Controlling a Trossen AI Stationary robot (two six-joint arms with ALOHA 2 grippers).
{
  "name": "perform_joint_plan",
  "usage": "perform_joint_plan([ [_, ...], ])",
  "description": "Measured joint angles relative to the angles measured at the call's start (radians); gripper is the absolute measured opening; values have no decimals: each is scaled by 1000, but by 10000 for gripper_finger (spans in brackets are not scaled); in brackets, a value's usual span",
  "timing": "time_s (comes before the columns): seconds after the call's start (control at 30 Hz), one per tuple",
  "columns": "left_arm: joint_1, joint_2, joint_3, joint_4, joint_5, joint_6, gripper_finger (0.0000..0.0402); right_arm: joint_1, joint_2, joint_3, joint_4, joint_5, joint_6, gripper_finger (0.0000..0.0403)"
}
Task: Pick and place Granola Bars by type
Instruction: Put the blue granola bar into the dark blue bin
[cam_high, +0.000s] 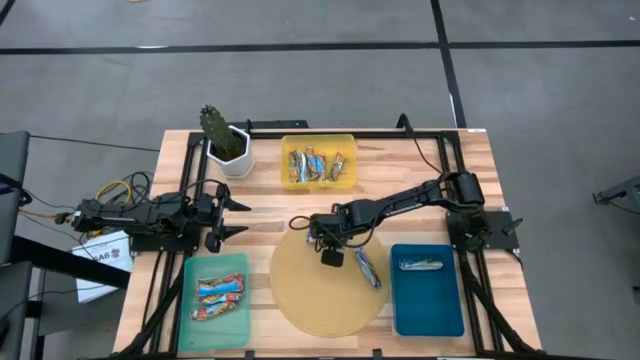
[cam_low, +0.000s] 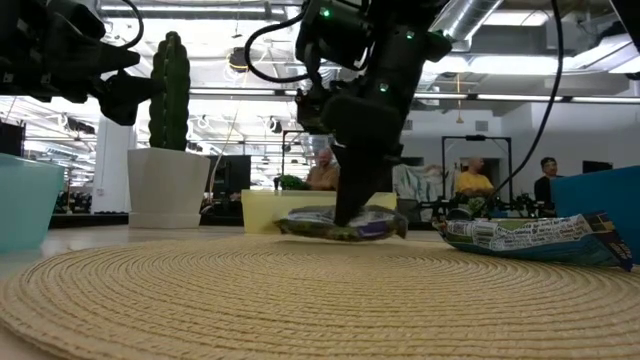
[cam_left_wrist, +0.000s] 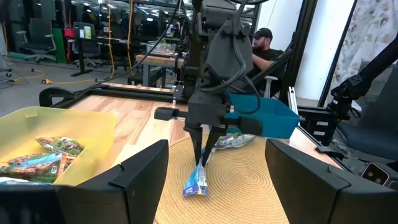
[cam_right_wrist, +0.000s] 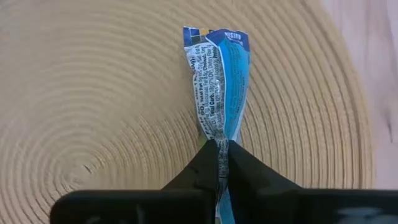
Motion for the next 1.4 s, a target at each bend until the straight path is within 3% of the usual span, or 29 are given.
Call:
perform_joint_plan([
  [0.27,0,0,0,0,0,0,261,-4,-34,-3,-21,-89,-1,12],
  [0.57,0,0,0,0,0,0,261,-34,-158,-2,-16,-188,-2,7],
  [1.13,0,0,0,0,0,0,261,-70,-504,-1,-5,-211,58,7],
  [1.4,0,0,0,0,0,0,261,-89,-606,-1,6,-207,93,7],
])
